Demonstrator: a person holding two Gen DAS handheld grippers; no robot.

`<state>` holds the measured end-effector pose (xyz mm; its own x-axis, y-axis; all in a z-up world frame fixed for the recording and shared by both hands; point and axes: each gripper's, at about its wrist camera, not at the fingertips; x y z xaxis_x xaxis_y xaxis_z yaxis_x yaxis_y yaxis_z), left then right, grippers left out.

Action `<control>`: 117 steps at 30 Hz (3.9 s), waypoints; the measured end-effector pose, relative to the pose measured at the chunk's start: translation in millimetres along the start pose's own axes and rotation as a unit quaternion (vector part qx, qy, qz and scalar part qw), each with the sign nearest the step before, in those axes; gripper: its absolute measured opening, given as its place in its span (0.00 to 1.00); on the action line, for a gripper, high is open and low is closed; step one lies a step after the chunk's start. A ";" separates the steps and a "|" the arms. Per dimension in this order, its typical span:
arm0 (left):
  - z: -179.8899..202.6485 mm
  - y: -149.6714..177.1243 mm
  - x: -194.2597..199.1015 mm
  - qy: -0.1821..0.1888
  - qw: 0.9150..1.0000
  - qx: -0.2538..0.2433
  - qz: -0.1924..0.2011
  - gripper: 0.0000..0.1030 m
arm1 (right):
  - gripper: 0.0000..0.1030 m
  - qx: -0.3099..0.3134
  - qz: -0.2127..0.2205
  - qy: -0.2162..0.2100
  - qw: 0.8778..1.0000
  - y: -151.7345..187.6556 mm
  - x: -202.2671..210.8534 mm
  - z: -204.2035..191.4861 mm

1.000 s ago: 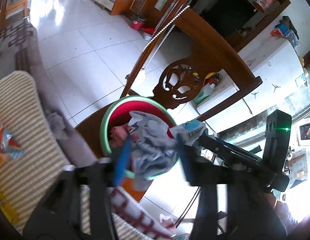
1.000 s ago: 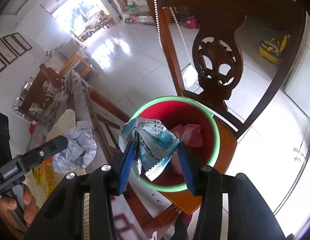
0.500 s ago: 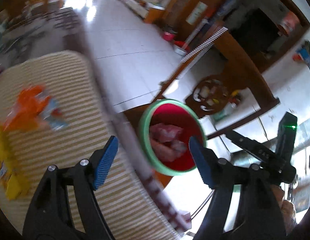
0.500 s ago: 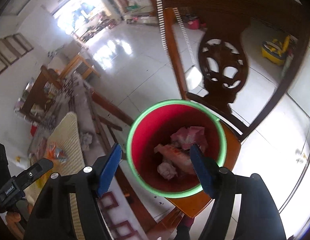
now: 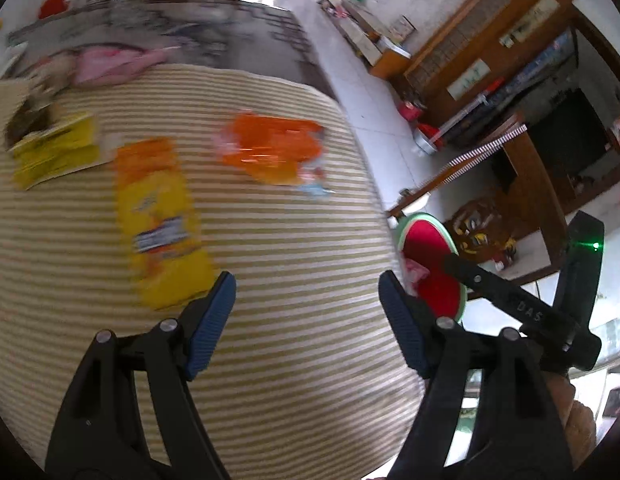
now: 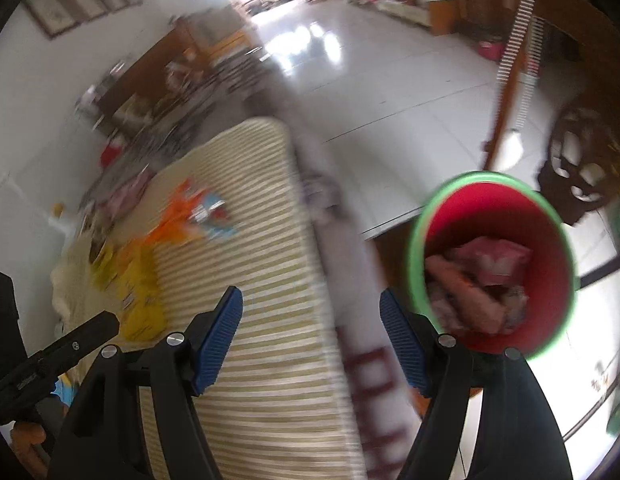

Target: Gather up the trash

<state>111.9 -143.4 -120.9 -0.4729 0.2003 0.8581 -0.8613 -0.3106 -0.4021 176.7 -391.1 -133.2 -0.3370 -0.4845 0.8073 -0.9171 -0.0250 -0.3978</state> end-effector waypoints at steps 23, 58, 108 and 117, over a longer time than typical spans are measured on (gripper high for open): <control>-217.3 28.8 75.3 -0.064 0.995 0.068 0.018 0.72 | 0.64 0.148 -0.095 0.054 0.983 16.5 -170.6 -190.7; -263.2 -184.1 -16.8 -0.093 0.991 0.080 0.053 0.00 | 0.59 0.068 -0.037 0.040 0.996 81.6 -73.2 -156.3; -184.3 -94.9 68.9 -0.055 0.989 -0.011 0.137 0.28 | 0.72 0.016 -0.055 0.066 0.996 95.3 -74.0 -132.1; -142.5 -49.8 78.8 -0.055 0.991 -0.037 0.120 0.28 | 0.71 0.024 -0.076 0.065 0.995 104.6 -84.1 -129.5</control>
<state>91.0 20.2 -78.8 -0.6455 0.0249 0.7634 -0.7401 -0.2673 -0.6171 81.5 -239.7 -186.2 -0.2230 -0.3543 0.9082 -0.9496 -0.1316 -0.2845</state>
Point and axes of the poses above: each gripper's, at about its wrist camera, not at the fingertips, and x roughly against the way its jaws point, z to its right, y to its underside, and after that the axes turned 7 degrees about -y, right-handed
